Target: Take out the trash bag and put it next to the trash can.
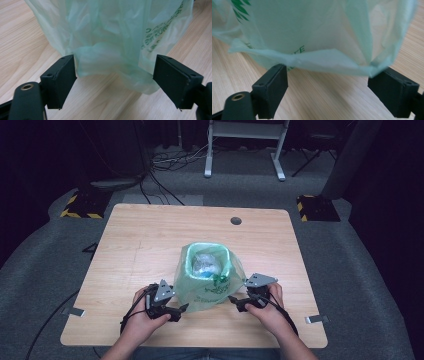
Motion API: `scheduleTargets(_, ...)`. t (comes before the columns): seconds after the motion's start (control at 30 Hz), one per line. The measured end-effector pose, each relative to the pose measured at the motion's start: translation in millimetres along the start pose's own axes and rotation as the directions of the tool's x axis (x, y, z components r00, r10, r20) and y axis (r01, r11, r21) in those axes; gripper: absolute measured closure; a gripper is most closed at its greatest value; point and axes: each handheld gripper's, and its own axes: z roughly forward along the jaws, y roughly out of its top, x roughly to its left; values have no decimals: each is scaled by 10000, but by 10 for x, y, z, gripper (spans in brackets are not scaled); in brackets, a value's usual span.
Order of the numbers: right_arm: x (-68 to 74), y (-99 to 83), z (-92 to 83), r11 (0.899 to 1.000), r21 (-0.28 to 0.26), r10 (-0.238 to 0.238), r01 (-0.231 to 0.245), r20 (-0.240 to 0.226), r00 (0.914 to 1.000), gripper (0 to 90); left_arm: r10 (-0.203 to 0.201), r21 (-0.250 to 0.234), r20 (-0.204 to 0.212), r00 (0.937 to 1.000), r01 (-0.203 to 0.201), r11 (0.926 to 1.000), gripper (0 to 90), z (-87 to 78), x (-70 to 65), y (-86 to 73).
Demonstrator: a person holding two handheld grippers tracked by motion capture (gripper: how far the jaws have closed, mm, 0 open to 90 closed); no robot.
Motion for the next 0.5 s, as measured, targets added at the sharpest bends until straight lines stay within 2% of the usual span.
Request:
scheduleTargets(0.03,4,9,21,10000,-35,5,-6,-115,9999,164,-22,-31,-4,10000,22,10000,206,25,4,7)
scheduleTargets(0.1,29,42,90,9999,-103,-78,73,-464,9989,163,-72,-50,127,9999,73,10000,322,53,16,10)
scheduleTargets(0.13,49,61,123,9998,-170,-98,87,-644,9979,165,-176,-107,323,9993,179,9998,368,98,34,15)
scheduleTargets(0.2,88,99,181,9993,-316,-227,196,-1000,9947,220,-270,-1,462,9986,271,9996,498,105,43,25)
scheduleTargets(0.27,113,129,216,9986,-347,-443,400,-1318,9903,361,-249,-55,620,9978,253,9997,632,104,68,44)
scheduleTargets(0.33,120,158,207,9971,-204,-750,727,-1587,9845,626,-257,-128,690,9973,266,9996,709,61,96,71)
scheduleTargets(0.37,120,158,207,9971,-204,-750,727,-1587,9845,626,-257,-128,690,9973,266,9996,740,61,96,71)
scheduleTargets(0.4,126,175,151,9960,-264,-883,852,-1575,9836,784,-341,-167,757,9965,355,9992,754,8,103,75)
scheduleTargets(0.43,126,179,115,9973,-347,-696,648,-1616,9844,830,-341,-167,757,9965,355,9992,754,8,103,75)
scheduleTargets(0.47,126,179,115,9973,-347,-696,648,-1616,9844,830,-398,-63,833,9957,405,9992,754,-23,99,75)
scheduleTargets(0.5,122,183,71,9976,-435,-606,541,-1636,9847,871,-334,-45,836,9959,339,9994,761,-53,98,75)
